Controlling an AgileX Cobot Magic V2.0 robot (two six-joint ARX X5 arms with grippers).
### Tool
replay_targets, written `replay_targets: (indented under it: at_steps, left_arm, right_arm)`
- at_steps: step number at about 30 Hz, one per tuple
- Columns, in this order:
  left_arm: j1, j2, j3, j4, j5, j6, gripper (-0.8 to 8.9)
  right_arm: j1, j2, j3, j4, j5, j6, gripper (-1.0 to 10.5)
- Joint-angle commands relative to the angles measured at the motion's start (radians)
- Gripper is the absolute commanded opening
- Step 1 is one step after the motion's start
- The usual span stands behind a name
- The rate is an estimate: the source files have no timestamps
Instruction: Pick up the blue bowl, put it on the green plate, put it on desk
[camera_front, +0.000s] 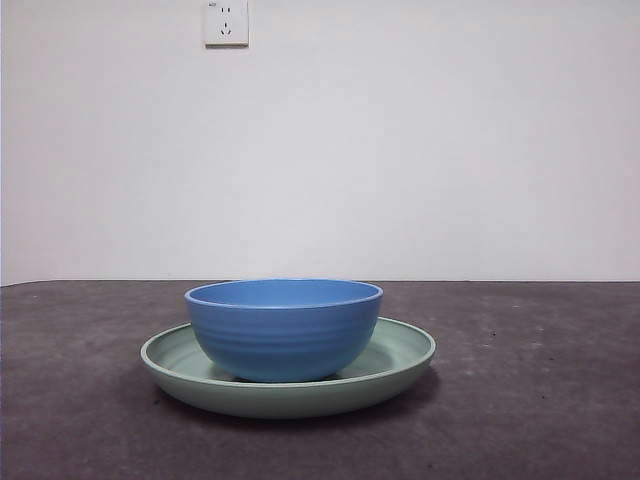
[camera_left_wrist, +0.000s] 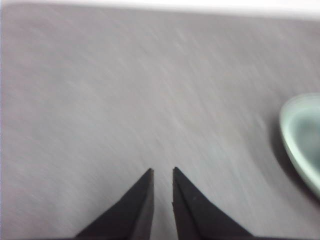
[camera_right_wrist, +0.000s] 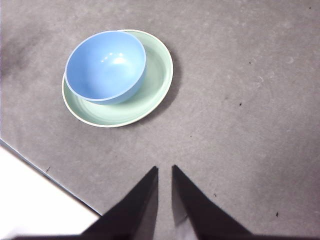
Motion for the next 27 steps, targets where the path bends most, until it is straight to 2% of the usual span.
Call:
replay_targets:
  at_steps: [1,3,8,27]
  left_arm:
    - [0.001,-0.031,-0.022,0.004,-0.071,-0.024,0.60]
    - [0.001,-0.041,-0.029,0.016,-0.109,-0.022,0.60]
    - [0.000,-0.041,-0.066,0.124,-0.116,-0.022,0.60]
    - [0.000,-0.040,-0.065,0.123,-0.115,-0.023,0.60]
  right_arm:
    - [0.006,0.004,0.006,0.010,0.001,0.010,0.4]
    - [0.006,0.004,0.006,0.011,0.001,0.010,0.4]
    - [0.006,0.004,0.006,0.011,0.001,0.010,0.4]
    - [0.006,0.004,0.006,0.011,0.001,0.010,0.4]
